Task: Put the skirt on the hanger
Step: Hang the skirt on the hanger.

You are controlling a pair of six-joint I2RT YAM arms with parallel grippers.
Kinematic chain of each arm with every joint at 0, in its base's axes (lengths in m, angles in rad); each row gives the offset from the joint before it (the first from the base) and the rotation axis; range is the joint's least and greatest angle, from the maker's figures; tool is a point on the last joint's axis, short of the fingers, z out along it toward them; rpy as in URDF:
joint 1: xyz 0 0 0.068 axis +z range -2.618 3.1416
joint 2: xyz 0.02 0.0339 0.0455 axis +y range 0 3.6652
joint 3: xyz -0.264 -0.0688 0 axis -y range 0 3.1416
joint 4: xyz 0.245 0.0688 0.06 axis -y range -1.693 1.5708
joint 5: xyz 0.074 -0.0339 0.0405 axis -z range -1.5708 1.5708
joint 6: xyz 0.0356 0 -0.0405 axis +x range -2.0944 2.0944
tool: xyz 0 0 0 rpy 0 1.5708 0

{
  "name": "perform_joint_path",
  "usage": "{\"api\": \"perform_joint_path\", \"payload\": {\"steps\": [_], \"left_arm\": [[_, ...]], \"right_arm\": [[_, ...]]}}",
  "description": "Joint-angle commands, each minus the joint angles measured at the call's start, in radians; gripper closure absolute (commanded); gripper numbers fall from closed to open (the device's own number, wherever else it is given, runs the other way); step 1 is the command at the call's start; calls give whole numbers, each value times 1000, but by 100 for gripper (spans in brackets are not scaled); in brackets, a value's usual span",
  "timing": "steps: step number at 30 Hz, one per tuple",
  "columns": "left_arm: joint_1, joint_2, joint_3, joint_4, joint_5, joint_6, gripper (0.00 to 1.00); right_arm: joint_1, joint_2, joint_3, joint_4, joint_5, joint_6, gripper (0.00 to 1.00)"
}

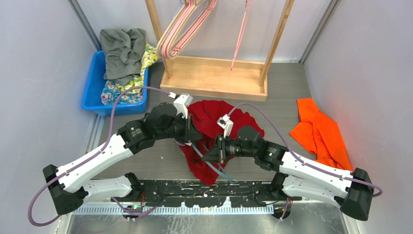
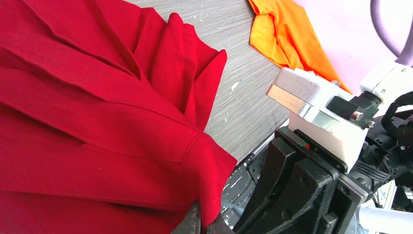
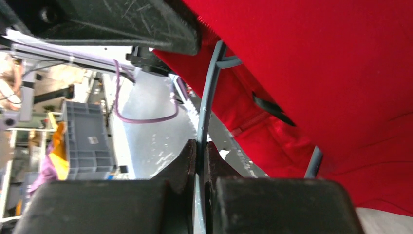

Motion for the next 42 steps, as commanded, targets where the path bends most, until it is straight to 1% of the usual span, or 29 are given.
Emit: {"api": "perform_joint_path", "payload": {"steps": [1, 4, 8, 9, 10, 13, 14, 15, 16, 20, 22, 24, 26, 29, 32, 38, 42], "left_arm": [[-21, 12, 52, 29, 71, -26, 99], [-22, 21, 42, 20, 61, -5, 92], [-21, 29, 22, 4, 24, 32, 81], [-21, 32, 20, 3, 16, 37, 78], [-20, 37, 21, 0, 10, 42, 73], [-19, 58, 40, -17, -3, 59, 65], [-19, 69, 52, -33, -9, 64, 62], [-18, 79, 66, -47, -11, 68, 56], [-19, 85, 83, -59, -14, 72, 55], [1, 79, 124, -133, -61, 89, 55], [28, 62, 138, -174, -92, 98, 55], [75, 52, 149, -219, -93, 106, 54], [134, 62, 154, -238, -55, 118, 53], [226, 109, 139, -236, 18, 132, 53], [267, 164, 118, -212, 58, 137, 55], [298, 269, 68, -143, 112, 123, 57], [301, 287, 52, -141, 120, 121, 58]], "right_arm": [[-3, 12, 24, 109, 112, -170, 99], [-2, -16, -75, 240, 175, -216, 99], [0, -26, -185, 372, 253, -259, 99], [0, -20, -198, 394, 264, -267, 99], [2, -11, -209, 414, 273, -271, 98], [8, 29, -229, 471, 295, -291, 99], [11, 47, -231, 489, 301, -297, 99], [14, 62, -232, 507, 306, -303, 99], [18, 78, -235, 525, 312, -310, 99], [30, 133, -245, 593, 337, -335, 99], [39, 150, -247, 613, 351, -346, 99], [54, 157, -247, 618, 368, -358, 99], [63, 158, -246, 616, 381, -369, 99], [70, 154, -244, 611, 383, -378, 99], [72, 146, -241, 607, 387, -381, 99], [75, 139, -238, 599, 391, -389, 99], [76, 133, -234, 600, 391, -394, 99]]}}
